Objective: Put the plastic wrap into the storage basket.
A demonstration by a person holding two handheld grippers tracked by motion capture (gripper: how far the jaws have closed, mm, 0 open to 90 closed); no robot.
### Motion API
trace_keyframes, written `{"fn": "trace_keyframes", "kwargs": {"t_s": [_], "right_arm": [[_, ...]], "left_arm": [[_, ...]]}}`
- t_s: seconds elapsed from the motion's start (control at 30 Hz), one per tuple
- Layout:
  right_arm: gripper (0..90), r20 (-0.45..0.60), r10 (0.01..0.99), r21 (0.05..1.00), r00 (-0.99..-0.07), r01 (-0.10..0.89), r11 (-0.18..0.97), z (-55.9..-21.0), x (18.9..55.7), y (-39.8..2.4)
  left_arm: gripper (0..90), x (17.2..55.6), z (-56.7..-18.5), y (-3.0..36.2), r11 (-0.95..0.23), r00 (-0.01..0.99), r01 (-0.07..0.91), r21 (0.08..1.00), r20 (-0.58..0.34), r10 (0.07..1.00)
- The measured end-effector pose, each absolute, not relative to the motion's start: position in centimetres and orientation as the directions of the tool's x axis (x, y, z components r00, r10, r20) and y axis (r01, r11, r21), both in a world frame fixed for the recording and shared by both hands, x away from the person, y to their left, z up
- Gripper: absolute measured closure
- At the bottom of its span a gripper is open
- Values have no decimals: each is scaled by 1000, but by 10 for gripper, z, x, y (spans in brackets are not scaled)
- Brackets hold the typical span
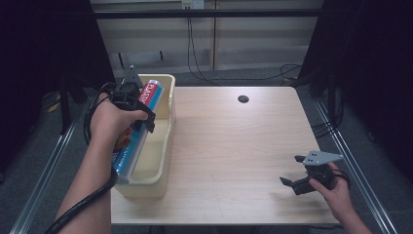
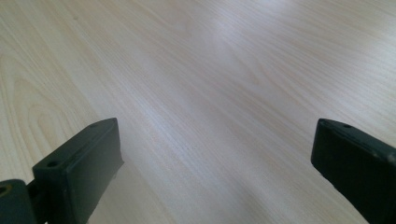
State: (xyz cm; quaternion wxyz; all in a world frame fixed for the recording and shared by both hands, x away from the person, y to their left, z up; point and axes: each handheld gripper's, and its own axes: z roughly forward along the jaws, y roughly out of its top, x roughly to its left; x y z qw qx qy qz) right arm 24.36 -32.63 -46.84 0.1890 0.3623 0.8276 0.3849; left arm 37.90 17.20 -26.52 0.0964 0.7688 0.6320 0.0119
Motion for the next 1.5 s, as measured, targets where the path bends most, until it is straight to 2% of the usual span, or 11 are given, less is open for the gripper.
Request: {"fn": "trace_keyframes", "kwargs": {"t_s": [0.9, 1.5], "right_arm": [[15, -30, 747, 773, -665, 458, 439, -469, 244, -327], [15, -34, 746, 768, -665, 460, 445, -469, 244, -327]], "left_arm": [[321, 373, -301, 192, -173, 186, 978, 116, -118, 975], [321, 371, -313, 202, -188, 198, 977, 100, -96, 976]]}}
